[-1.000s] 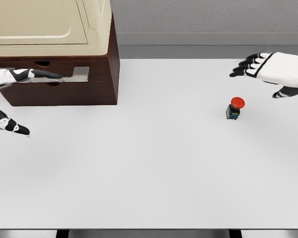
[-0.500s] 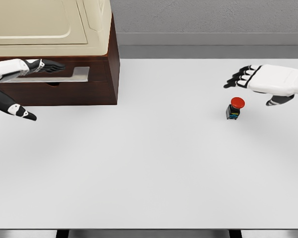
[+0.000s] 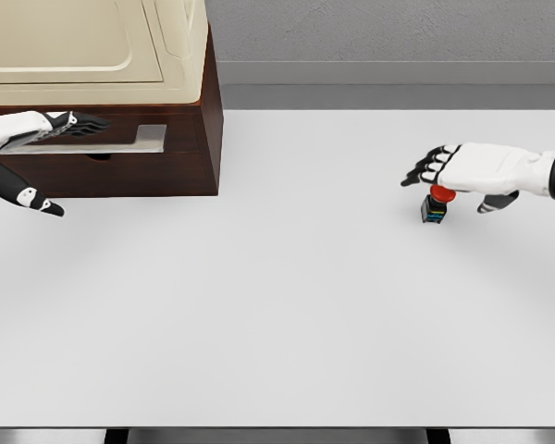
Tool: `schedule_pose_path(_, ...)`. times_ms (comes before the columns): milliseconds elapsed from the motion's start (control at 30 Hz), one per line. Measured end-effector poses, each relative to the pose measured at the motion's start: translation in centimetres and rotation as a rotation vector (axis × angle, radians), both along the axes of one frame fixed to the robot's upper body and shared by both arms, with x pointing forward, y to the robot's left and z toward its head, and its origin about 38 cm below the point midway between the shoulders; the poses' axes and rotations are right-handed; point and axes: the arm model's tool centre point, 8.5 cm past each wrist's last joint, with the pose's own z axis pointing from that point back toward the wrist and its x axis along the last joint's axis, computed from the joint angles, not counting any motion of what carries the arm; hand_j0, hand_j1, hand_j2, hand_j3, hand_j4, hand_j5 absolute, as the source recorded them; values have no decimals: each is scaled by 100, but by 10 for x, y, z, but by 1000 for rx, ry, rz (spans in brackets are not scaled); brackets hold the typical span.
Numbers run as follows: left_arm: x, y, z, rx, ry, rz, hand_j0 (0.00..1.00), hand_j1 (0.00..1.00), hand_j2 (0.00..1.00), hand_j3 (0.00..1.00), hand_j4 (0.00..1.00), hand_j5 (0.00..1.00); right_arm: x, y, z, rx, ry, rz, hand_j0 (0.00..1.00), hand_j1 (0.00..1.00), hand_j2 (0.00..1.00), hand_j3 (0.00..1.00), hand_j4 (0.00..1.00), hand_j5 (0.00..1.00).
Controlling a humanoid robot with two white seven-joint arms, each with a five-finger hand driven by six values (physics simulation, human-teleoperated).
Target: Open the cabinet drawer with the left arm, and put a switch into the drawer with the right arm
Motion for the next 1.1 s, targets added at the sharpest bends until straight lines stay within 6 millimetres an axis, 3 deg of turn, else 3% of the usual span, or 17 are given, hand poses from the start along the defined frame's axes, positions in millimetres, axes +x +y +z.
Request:
schedule_pose_path(300, 4, 13, -11, 27, 24, 41, 100, 100, 100, 100, 100, 100, 11, -4, -12, -6, 28, -36, 100, 100, 100, 100, 100, 100)
schedule_pose_path(633, 4, 15, -14, 10, 38, 50, 100, 100, 100, 100, 100, 100, 18, -13, -19, -18, 45, -72, 100, 100, 100, 100, 100, 100)
schedule_pose_path(900, 2, 14, -21, 8, 61, 43, 100, 100, 100, 100, 100, 100, 23, -3, -19, -22, 45, -54, 100, 100, 100, 100, 100, 100)
schedule_pose_path(1100, -3, 12, -24, 23, 72, 28, 100, 100, 100, 100, 100, 100, 23, 4, -29, -30, 69, -41, 100, 100, 100, 100, 100, 100)
